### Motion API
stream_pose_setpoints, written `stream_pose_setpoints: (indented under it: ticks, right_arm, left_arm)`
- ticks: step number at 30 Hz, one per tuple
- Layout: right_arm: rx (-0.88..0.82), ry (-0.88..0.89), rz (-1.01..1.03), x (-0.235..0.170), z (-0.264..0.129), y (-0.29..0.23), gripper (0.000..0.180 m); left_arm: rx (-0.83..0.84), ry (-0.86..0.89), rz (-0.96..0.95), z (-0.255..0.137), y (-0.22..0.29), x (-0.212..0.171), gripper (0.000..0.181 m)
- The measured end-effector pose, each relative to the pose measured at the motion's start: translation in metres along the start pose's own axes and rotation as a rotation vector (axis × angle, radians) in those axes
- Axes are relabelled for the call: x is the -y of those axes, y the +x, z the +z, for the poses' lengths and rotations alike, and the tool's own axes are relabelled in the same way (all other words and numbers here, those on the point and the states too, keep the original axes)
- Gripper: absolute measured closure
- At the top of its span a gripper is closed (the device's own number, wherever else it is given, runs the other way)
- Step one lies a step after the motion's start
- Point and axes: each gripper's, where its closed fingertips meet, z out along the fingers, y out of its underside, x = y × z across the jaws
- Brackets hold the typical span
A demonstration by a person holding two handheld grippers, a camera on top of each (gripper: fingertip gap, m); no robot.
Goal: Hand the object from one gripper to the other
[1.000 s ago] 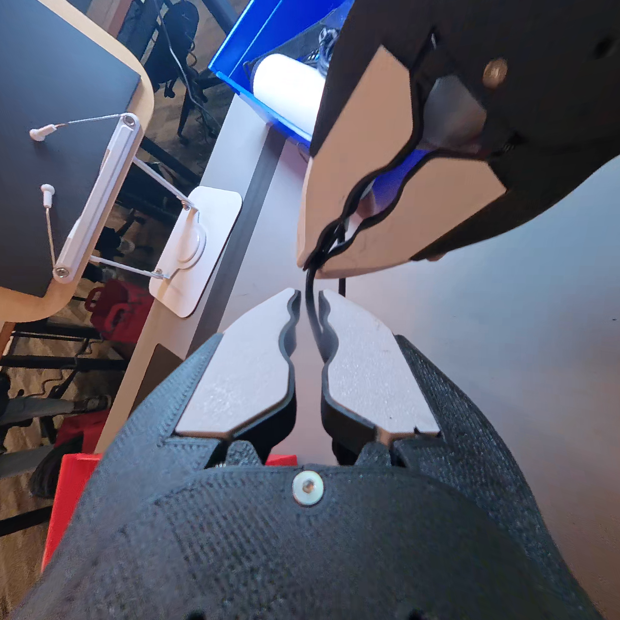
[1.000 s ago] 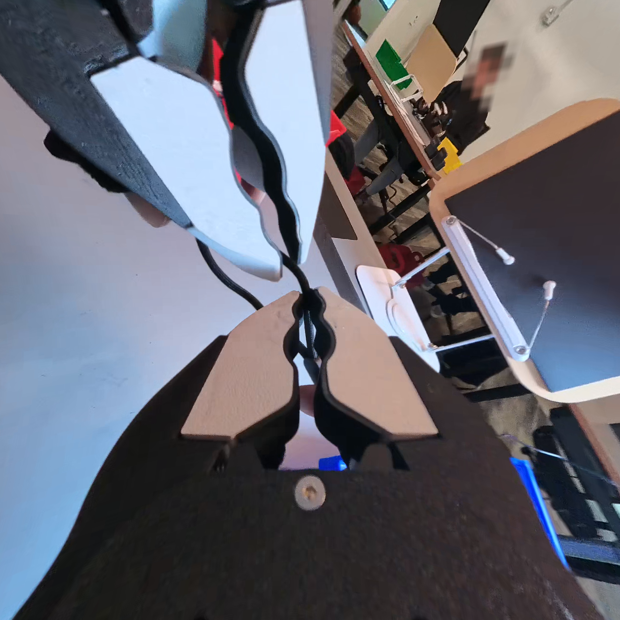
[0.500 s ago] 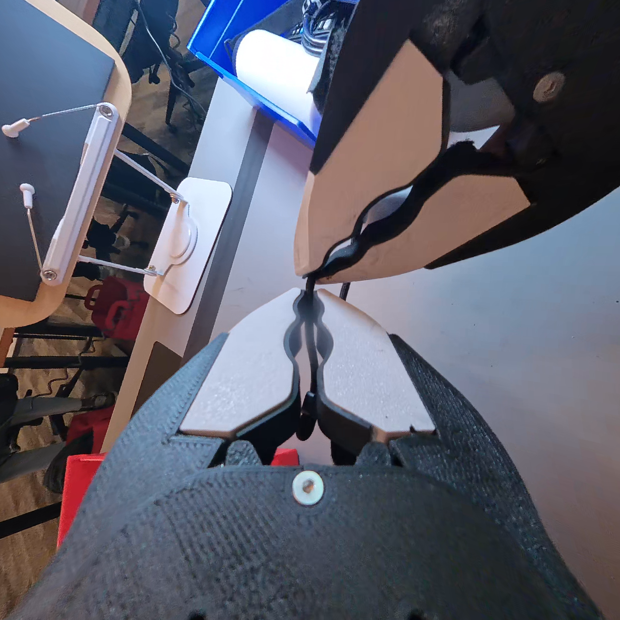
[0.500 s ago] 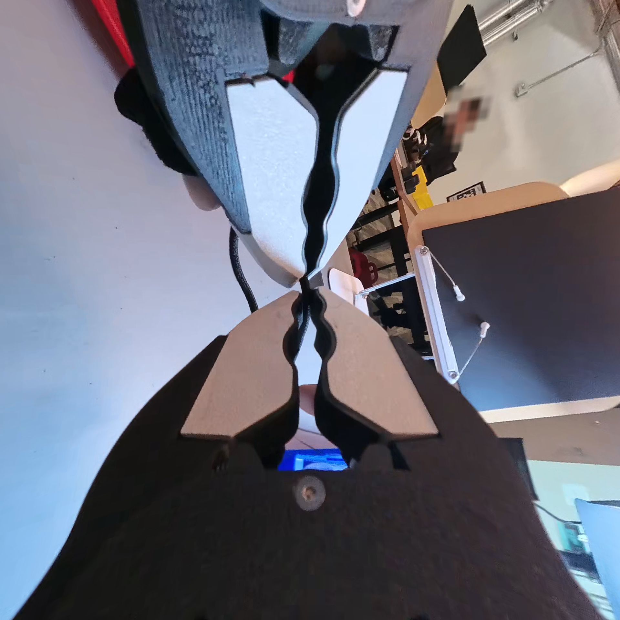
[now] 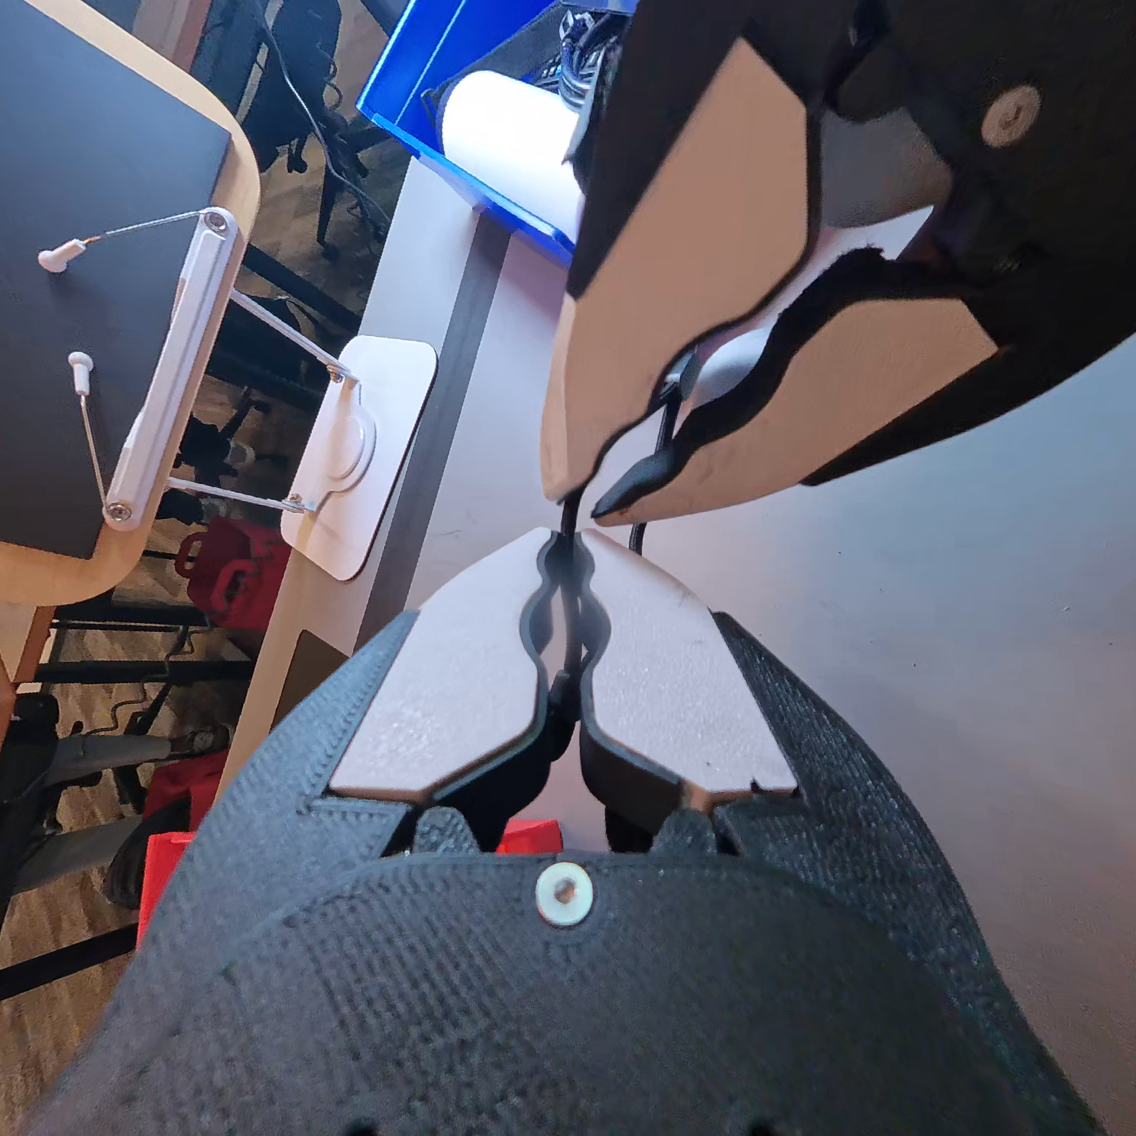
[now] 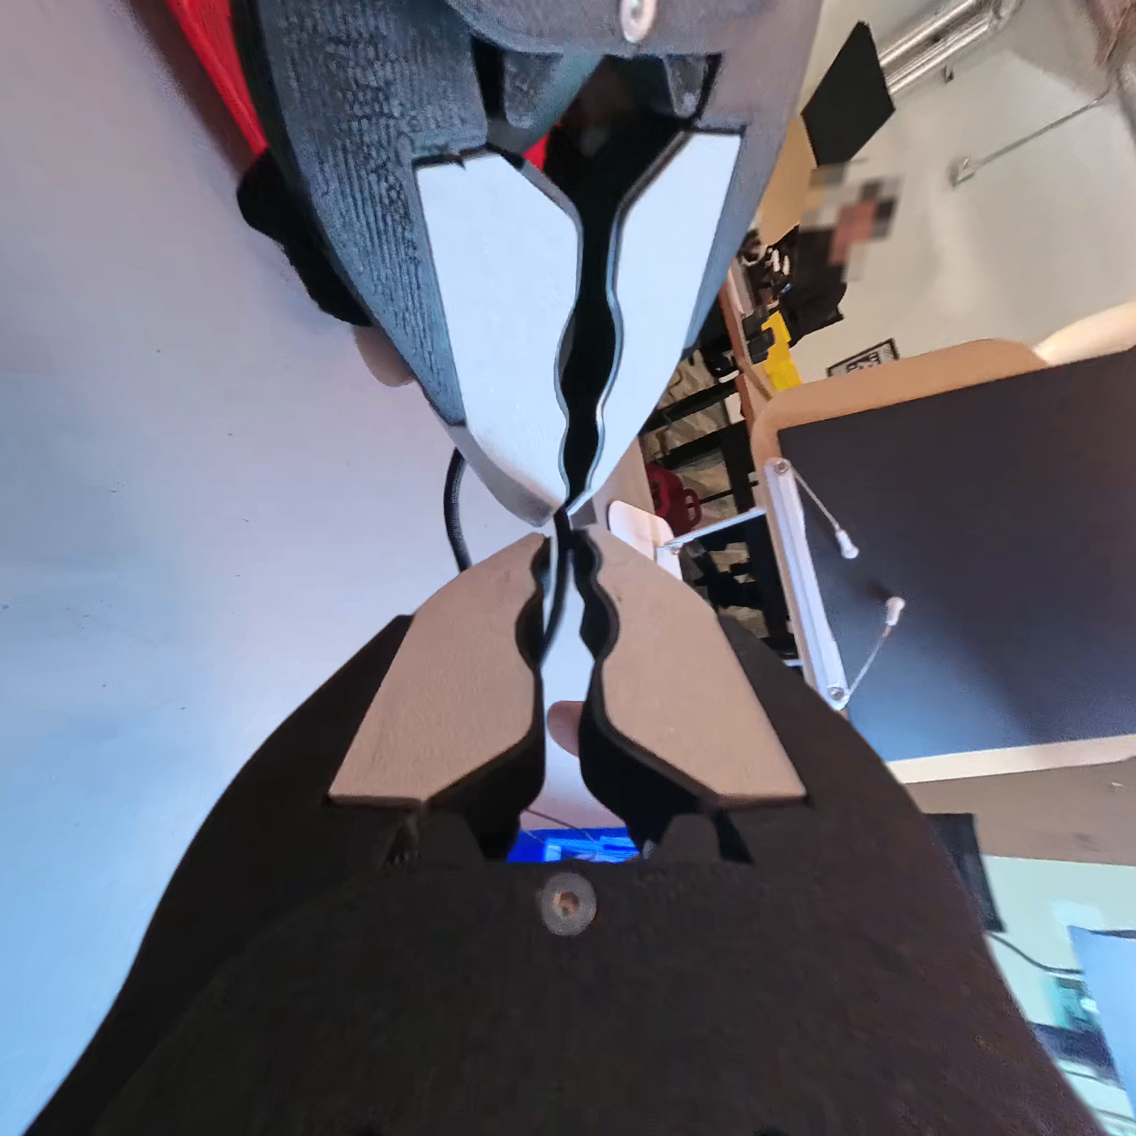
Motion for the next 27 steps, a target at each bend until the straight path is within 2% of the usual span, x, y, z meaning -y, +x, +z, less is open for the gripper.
stream_pose_setpoints:
  ticks: [3,6,9,12,16,20,27]
  right_arm:
    - [-0.009,-0.004,0.011,-0.002,0.001,0.002,0.176]
    - [-0.006,-0.001,0.079,-0.008,0.0,0.008,0.176]
    - [0.005,0.018,0.135,-0.008,-0.002,0.011,0.176]
    - [0.01,0.019,0.128,-0.007,-0.003,0.01,0.176]
    - [-0.018,0.017,0.053,0.0,-0.002,0.008,0.164]
    - [-0.04,0.018,0.004,0.002,-0.001,0.006,0.172]
    - [-0.051,0.061,0.128,0.0,-0.006,0.02,0.176]
  left_arm:
    - [0.007,0.011,-0.006,0.0,-0.001,0.001,0.176]
    - [0.032,0.012,-0.012,-0.002,-0.008,-0.001,0.165]
    - [0.055,0.021,-0.004,-0.004,-0.013,-0.002,0.176]
    - [0.066,0.033,0.004,-0.006,-0.014,0.0,0.177]
    - [0.046,0.03,0.026,-0.005,-0.008,0.001,0.177]
    - [0.034,0.04,0.047,-0.004,-0.003,0.006,0.177]
    - [0.038,0.083,-0.025,-0.008,-0.012,0.006,0.166]
